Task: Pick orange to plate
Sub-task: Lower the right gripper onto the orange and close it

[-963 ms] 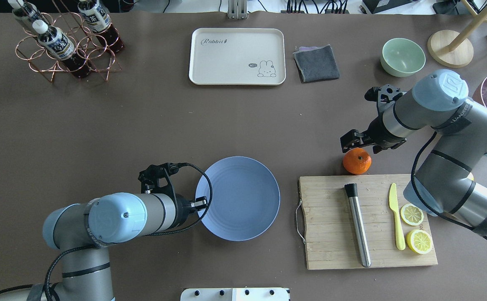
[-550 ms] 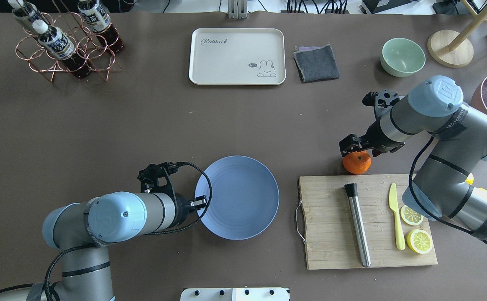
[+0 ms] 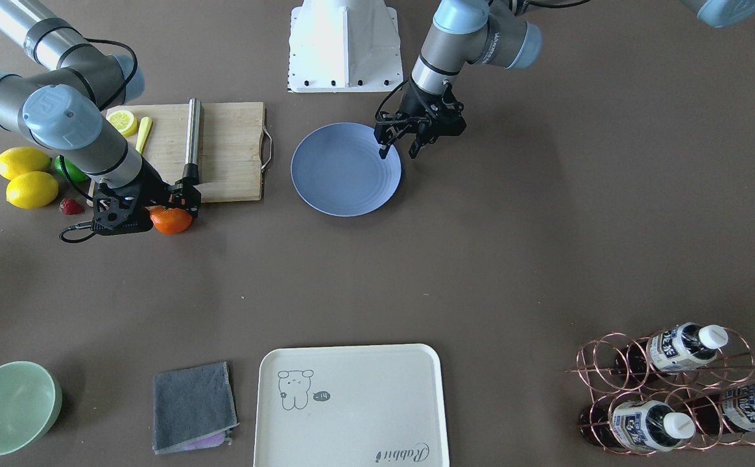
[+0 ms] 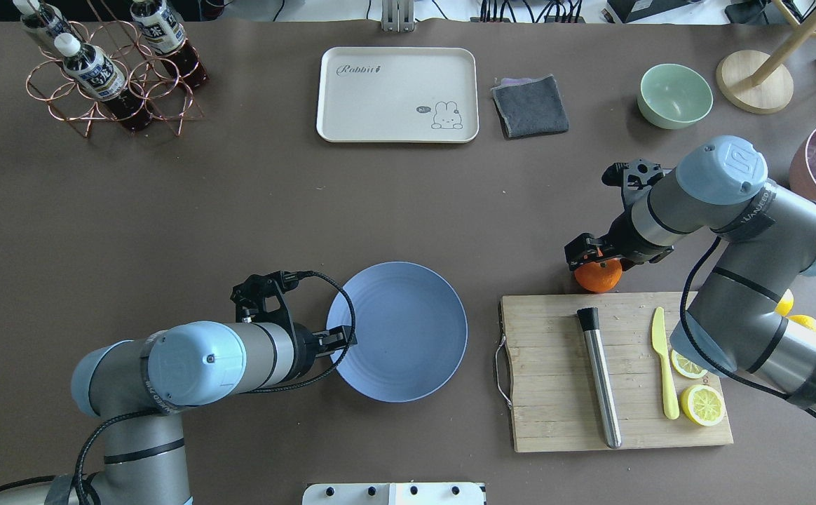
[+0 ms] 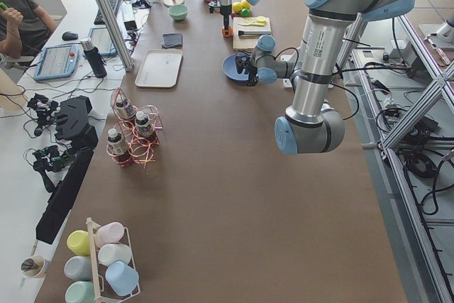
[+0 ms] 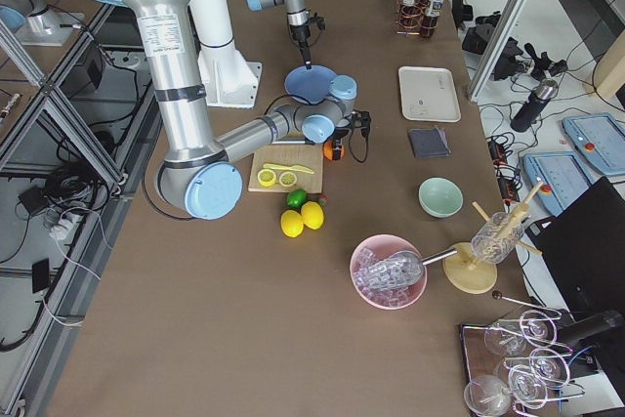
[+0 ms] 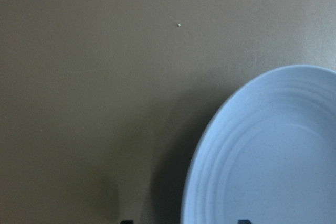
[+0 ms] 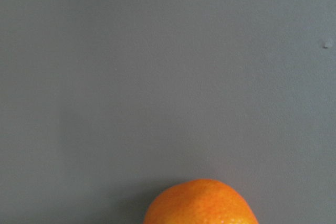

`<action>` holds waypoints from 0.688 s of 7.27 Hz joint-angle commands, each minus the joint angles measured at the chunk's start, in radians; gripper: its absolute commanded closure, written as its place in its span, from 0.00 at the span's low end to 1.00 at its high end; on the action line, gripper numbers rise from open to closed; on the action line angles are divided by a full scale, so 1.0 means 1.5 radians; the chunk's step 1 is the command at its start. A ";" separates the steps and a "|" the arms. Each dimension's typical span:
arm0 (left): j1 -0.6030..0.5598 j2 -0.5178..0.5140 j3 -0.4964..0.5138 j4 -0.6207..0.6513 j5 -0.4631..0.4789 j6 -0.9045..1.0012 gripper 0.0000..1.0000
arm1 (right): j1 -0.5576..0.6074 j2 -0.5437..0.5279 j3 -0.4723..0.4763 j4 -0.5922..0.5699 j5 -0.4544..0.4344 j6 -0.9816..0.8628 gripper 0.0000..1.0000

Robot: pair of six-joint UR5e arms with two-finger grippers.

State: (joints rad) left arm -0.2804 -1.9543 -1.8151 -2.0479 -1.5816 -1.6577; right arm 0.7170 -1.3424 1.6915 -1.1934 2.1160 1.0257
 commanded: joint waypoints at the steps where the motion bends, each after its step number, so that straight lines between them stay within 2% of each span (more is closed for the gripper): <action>1: -0.001 0.000 -0.001 0.000 0.000 0.000 0.25 | -0.001 -0.004 0.004 0.000 0.000 -0.007 0.41; 2: -0.001 0.000 -0.002 0.000 0.000 0.000 0.25 | -0.001 0.000 0.006 -0.002 -0.001 -0.006 0.90; 3: -0.005 0.000 -0.006 0.000 -0.001 0.001 0.25 | 0.002 0.003 0.020 -0.006 0.002 -0.006 1.00; 4: -0.026 0.002 -0.019 0.000 -0.006 0.009 0.19 | 0.002 0.016 0.044 -0.010 0.001 0.005 1.00; 5: -0.071 0.018 -0.032 0.000 -0.048 0.053 0.15 | -0.018 0.058 0.048 -0.015 -0.025 0.062 1.00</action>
State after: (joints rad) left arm -0.3254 -1.9464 -1.8415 -2.0479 -1.6033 -1.6321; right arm 0.7117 -1.3103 1.7448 -1.2078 2.1079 1.0487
